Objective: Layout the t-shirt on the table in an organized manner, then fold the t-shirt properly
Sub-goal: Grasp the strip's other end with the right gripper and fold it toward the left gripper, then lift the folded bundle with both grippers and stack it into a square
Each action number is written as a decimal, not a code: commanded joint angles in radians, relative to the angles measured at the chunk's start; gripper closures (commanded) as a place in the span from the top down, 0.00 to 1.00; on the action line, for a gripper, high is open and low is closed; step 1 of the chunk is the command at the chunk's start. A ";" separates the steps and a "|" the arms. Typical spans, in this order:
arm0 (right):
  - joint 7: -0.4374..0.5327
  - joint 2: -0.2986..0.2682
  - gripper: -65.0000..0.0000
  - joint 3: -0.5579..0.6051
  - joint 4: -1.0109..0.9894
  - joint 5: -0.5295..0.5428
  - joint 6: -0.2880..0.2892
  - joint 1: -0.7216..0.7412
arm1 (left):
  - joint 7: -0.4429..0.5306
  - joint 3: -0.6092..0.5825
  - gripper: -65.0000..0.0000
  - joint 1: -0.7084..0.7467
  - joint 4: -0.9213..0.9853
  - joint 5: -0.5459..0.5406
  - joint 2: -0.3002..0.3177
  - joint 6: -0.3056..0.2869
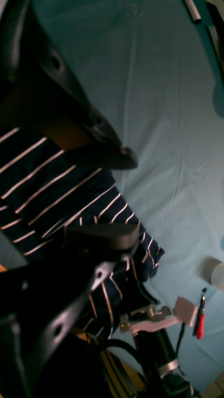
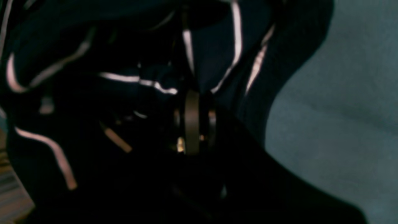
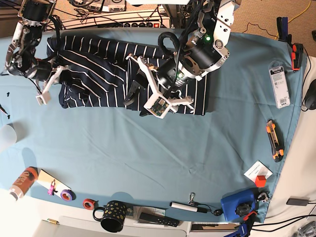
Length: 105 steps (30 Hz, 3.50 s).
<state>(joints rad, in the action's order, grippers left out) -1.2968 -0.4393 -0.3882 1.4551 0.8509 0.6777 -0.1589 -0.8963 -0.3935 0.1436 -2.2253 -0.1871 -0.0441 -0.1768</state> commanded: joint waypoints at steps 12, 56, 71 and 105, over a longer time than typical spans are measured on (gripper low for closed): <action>0.003 -0.007 0.00 -0.126 0.051 -0.192 -0.005 -0.021 | 0.026 -0.003 0.44 -0.008 -0.018 -0.008 -0.011 -0.004; -0.099 -0.087 0.42 -0.203 -0.201 0.278 0.020 -0.018 | 0.033 -0.003 0.44 0.011 -0.017 -0.008 -0.009 -0.004; -0.099 -0.054 0.00 -0.175 -0.200 0.326 0.020 -0.018 | 0.044 -0.003 0.44 0.006 -0.017 -0.008 -0.009 -0.004; 0.143 0.047 0.00 -0.232 0.235 -0.381 -0.039 0.177 | -0.096 0.388 0.44 0.244 -0.101 -0.138 0.104 0.060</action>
<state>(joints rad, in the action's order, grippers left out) -1.1847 -0.3733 -0.6132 1.6703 0.4500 0.6434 0.0044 -1.0119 -0.0013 0.3885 -2.3051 -0.3111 0.0620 -0.1120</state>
